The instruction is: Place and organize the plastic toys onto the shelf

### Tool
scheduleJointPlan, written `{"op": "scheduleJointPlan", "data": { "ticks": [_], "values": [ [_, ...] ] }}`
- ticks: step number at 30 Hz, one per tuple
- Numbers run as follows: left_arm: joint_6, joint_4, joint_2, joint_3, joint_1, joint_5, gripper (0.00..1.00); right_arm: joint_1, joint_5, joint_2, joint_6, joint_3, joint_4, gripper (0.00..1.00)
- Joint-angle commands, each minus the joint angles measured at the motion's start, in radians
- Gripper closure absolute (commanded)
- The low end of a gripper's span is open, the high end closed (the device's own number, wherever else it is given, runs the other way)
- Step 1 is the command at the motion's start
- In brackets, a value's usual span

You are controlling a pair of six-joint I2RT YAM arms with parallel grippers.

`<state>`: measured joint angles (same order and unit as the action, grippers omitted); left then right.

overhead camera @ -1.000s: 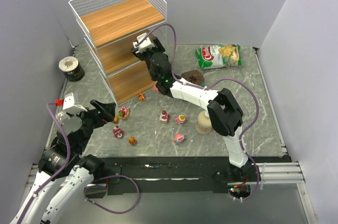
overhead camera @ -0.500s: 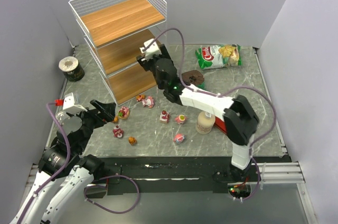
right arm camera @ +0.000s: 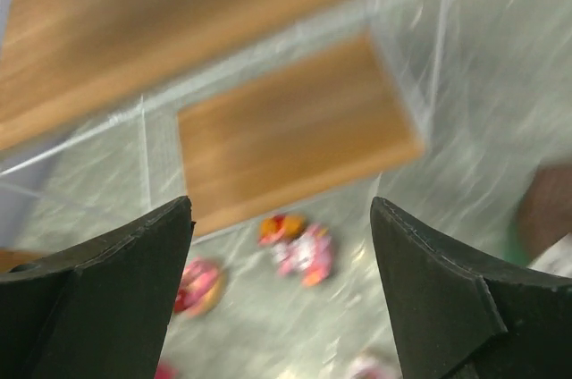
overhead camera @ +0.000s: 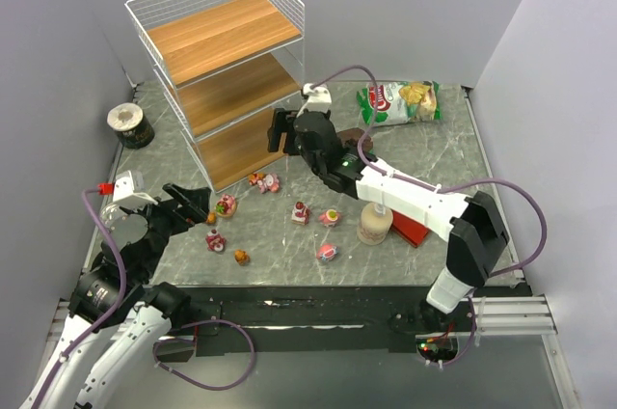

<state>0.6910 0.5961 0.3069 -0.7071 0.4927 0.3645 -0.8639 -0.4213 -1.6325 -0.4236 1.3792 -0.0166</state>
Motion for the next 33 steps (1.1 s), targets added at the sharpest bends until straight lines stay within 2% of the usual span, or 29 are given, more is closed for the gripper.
{"op": "scheduleJointPlan", "data": {
  "ticks": [1,3,9,15,19,25,29,33],
  "values": [
    [-0.025,-0.018,0.004,0.001,0.003,0.01,0.0,0.025,0.172,-0.027,-0.465,-0.025,-0.045,0.13],
    [-0.027,-0.016,0.006,0.001,0.003,0.01,0.01,0.037,0.231,-0.065,-0.602,0.004,-0.08,0.13],
    [-0.024,-0.015,0.0,0.001,0.003,0.017,0.01,0.072,0.262,-0.234,-0.909,0.147,-0.221,0.18],
    [-0.022,-0.015,0.0,0.003,0.003,0.024,0.01,0.077,0.224,-0.355,-1.122,0.317,-0.458,0.22],
    [-0.027,-0.016,0.011,0.001,0.003,0.016,0.01,0.077,0.213,-0.458,-1.202,0.493,-0.635,0.22],
    [-0.024,-0.015,0.009,0.001,0.003,0.021,0.01,0.083,0.245,-0.568,-1.293,0.624,-0.802,0.25],
    [-0.024,-0.016,0.006,0.001,0.003,0.024,0.04,0.085,0.282,-0.607,-1.32,0.647,-0.859,0.28],
    [-0.025,-0.015,0.011,0.001,0.003,0.024,0.04,0.085,0.292,-0.613,-1.334,0.606,-0.841,0.3]
  ]
}}
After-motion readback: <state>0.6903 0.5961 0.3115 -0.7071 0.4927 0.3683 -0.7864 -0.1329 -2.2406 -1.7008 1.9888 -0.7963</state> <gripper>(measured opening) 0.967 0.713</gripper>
